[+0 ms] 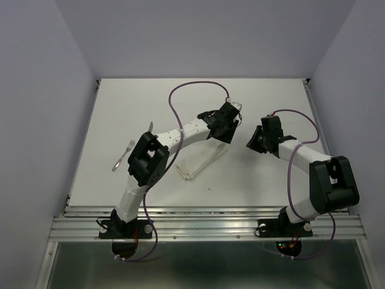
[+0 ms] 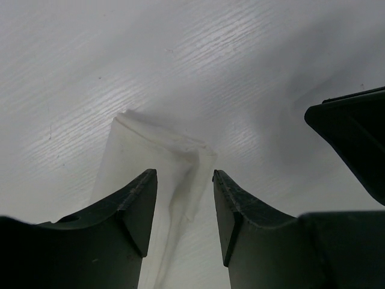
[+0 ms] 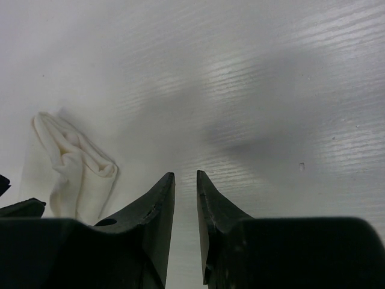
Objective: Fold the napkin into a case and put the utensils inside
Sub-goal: Fold the 2/3-rectangle-folded napkin at the center of the board.
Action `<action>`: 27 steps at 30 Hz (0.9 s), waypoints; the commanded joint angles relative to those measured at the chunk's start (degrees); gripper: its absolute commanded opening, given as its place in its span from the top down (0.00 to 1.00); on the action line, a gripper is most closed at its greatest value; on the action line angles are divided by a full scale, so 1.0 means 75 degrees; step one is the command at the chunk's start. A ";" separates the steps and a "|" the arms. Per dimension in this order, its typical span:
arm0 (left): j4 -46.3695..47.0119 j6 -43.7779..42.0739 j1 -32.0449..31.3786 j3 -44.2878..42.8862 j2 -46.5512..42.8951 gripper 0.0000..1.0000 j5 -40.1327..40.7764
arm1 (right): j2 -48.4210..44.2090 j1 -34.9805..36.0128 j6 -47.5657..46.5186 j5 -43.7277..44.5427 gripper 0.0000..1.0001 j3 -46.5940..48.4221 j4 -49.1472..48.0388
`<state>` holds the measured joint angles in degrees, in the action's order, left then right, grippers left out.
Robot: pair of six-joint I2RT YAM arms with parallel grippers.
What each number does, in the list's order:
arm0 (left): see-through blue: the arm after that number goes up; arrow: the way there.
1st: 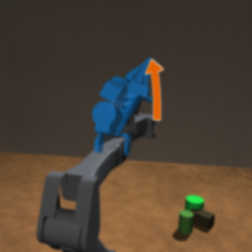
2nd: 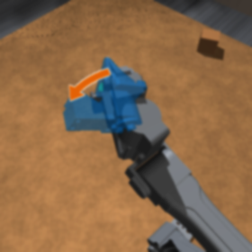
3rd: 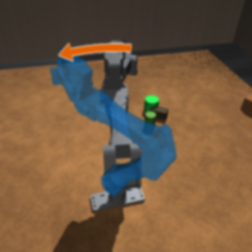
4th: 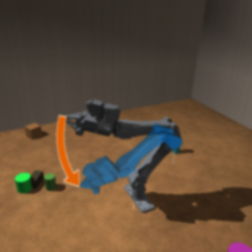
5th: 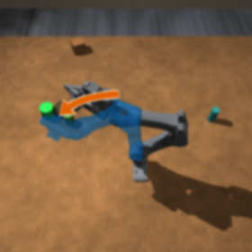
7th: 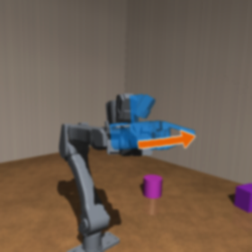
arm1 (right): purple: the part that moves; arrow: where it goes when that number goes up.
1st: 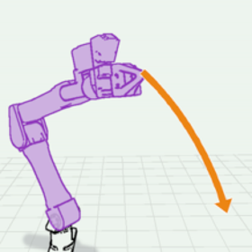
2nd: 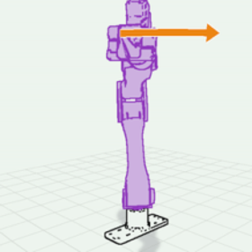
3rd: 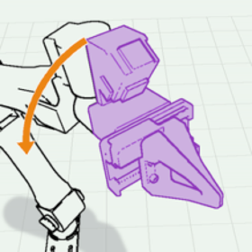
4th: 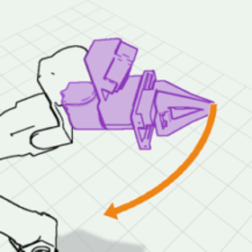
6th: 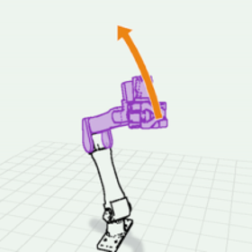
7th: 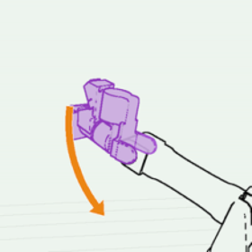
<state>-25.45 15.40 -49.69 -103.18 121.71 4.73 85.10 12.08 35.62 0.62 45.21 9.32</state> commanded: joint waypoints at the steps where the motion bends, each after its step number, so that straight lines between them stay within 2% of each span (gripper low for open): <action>1: -0.0122 -0.0120 -0.0136 -0.0317 0.0142 0.47 0.0166 | -0.0073 0.0007 -0.0014 -0.0013 0.73 0.0112 -0.0259; 5: -0.0215 -0.0155 -0.0230 -0.0388 0.0330 0.48 0.0294 | -0.0038 0.0007 -0.0014 -0.0234 0.73 0.0124 -0.0270; 15: -0.0239 -0.0178 -0.0265 -0.0376 0.0611 0.57 0.0611 | -0.0038 0.0007 0.0009 -0.0306 0.73 0.0124 -0.0282; 19: -0.0262 -0.0225 -0.0265 -0.0446 0.0694 0.74 0.0751 | -0.0073 0.0007 -0.0096 -0.0492 0.73 0.0136 -0.0294; 20: -0.0274 -0.0248 -0.0265 -0.0458 0.0705 0.84 0.0763 | -0.0073 0.0007 -0.0143 -0.0632 0.73 0.0136 -0.0363; 22: -0.0391 -0.0342 -0.0253 -0.0574 0.0787 1.00 0.0705 | -0.0027 0.0007 -0.0272 -0.1158 0.73 0.0124 -0.0539; 24: -0.0520 -0.0389 -0.0242 -0.0680 0.0846 1.00 0.0624 | 0.0009 0.0007 -0.0284 -0.1523 0.72 0.0078 -0.0680; 27: -0.0463 -0.0482 -0.0101 -0.0588 0.0672 1.00 -0.0263 | -0.0026 0.0345 -0.0284 -0.1759 0.72 -0.0016 -0.0914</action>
<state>-27.77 13.50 -51.27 -105.67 128.46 7.99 85.12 12.32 34.70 -7.99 45.21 7.29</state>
